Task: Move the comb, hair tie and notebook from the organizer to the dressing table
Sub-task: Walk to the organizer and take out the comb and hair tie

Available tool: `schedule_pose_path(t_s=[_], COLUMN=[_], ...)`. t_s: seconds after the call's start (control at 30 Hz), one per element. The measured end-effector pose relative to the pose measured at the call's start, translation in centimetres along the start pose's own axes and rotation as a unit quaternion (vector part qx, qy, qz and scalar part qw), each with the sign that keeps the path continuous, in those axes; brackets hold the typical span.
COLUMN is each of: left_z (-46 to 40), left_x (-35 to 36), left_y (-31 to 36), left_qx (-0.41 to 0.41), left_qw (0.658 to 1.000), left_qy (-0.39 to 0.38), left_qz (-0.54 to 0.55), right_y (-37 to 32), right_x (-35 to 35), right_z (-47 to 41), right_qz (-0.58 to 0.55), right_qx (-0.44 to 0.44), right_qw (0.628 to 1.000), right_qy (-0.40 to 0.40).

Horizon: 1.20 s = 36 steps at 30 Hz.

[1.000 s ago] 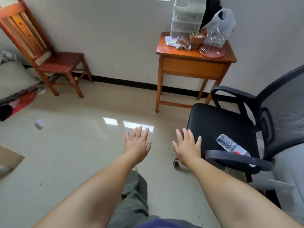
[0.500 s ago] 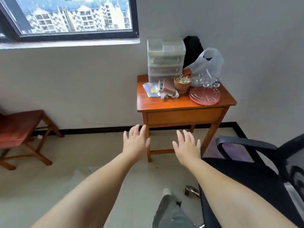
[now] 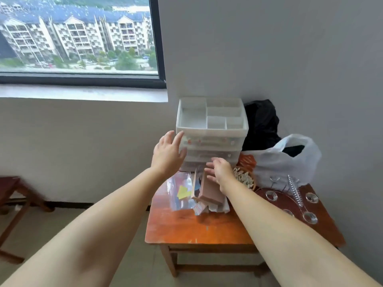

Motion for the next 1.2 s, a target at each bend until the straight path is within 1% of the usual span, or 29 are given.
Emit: schedule_pose_path(t_s=[0.07, 0.17, 0.23, 0.3, 0.4, 0.63, 0.73, 0.83, 0.9, 0.93, 0.97, 1.0, 1.03, 1.07, 1.1, 1.13, 1.17, 1.2], left_z=[-3.4, -6.8, -7.9, -8.5, -9.1, -9.1, -8.9, -8.8, -8.5, -8.2, -7.8, -7.2, -6.5, -5.6, -4.7, -4.0, -3.5, -3.2], left_x=[-0.2, 0.1, 0.2, 0.2, 0.2, 0.7, 0.8, 0.8, 0.8, 0.6, 0.3, -0.1, -0.4, -0.4, 0.1, 0.9, 1.9, 2.8], left_y=[-0.4, -1.2, -1.7, -2.2, -2.5, -2.5, -2.4, -2.2, -1.9, -1.7, -1.5, -1.0, -0.4, 0.5, 1.6, 2.6, 3.5, 4.1], left_qx=[-0.01, -0.03, -0.025, -0.014, 0.001, 0.022, 0.031, 0.028, 0.029, 0.035, 0.048, 0.071, 0.109, 0.158, 0.207, 0.246, 0.266, 0.266], left_qw=[1.0, 0.996, 0.995, 0.996, 0.997, 0.995, 0.994, 0.995, 0.995, 0.997, 0.998, 0.997, 0.992, 0.984, 0.975, 0.966, 0.957, 0.95], left_qy=[-0.002, -0.033, -0.035, -0.029, -0.029, -0.016, -0.01, -0.019, -0.031, -0.024, -0.001, 0.034, 0.068, 0.082, 0.07, 0.041, 0.007, -0.025], left_qz=[0.021, 0.08, 0.089, 0.087, 0.077, 0.099, 0.103, 0.098, 0.09, 0.068, 0.034, 0.006, -0.009, -0.019, -0.038, -0.071, -0.114, -0.159], right_y=[-0.8, -1.8, -2.2, -2.2, -1.6, 2.8, 4.0, 4.6, 4.3, 4.0, 3.6, 3.1, 2.4, 1.3, -0.3, -2.2, -4.5, -6.7], right_x=[1.3, 2.9, 3.9, 4.3, 4.0, 1.5, 0.8, 0.5, 0.4, 0.2, -0.1, -0.5, -0.9, -1.4, -1.7, -2.0, -2.1, -2.1], right_z=[-2.5, -4.7, -5.1, -5.1, -4.3, 2.3, 4.4, 5.4, 5.6, 5.8, 6.0, 6.4, 6.8, 7.2, 7.1, 6.7, 5.9, 4.8], right_qz=[-0.122, -0.239, -0.307, -0.348, -0.367, -0.346, -0.353, -0.366, -0.369, -0.352, -0.31, -0.233, -0.126, -0.021, 0.061, 0.121, 0.178, 0.248], right_qx=[0.061, 0.108, 0.117, 0.11, 0.098, 0.04, 0.047, 0.056, 0.063, 0.074, 0.094, 0.118, 0.135, 0.133, 0.102, 0.048, -0.02, -0.094], right_qw=[0.991, 0.965, 0.944, 0.93, 0.922, 0.93, 0.925, 0.92, 0.921, 0.928, 0.943, 0.965, 0.983, 0.989, 0.988, 0.985, 0.978, 0.961], right_qy=[0.013, 0.029, 0.027, 0.039, 0.069, 0.117, 0.131, 0.13, 0.111, 0.095, 0.073, 0.037, -0.011, -0.059, -0.095, -0.113, -0.108, -0.081])
Point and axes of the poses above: each hand's wrist, its own z-axis away from the middle knuckle, its own x-axis out of the palm, y = z × x, the point moved 6 cm from there along -z, towards the middle knuckle, and after that the axes turned 14 degrees about -z, right-handed, at the moved point
